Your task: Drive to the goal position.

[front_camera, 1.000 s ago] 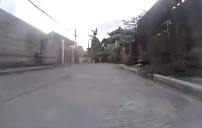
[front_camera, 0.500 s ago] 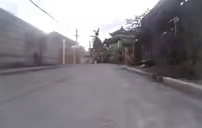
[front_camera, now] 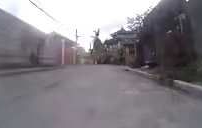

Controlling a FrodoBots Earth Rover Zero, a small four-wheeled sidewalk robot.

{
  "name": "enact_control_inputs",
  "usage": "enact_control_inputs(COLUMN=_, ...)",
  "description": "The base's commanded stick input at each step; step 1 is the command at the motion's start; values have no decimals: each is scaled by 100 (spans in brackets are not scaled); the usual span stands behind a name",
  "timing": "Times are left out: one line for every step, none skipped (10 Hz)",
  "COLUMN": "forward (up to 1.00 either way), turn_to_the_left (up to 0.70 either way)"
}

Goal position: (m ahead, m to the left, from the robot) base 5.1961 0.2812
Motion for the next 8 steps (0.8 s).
enact_control_inputs(forward=100, turn_to_the_left=0)
enact_control_inputs(forward=100, turn_to_the_left=0)
enact_control_inputs(forward=100, turn_to_the_left=0)
enact_control_inputs(forward=100, turn_to_the_left=0)
enact_control_inputs(forward=100, turn_to_the_left=0)
enact_control_inputs(forward=100, turn_to_the_left=0)
enact_control_inputs(forward=100, turn_to_the_left=0)
enact_control_inputs(forward=100, turn_to_the_left=0)
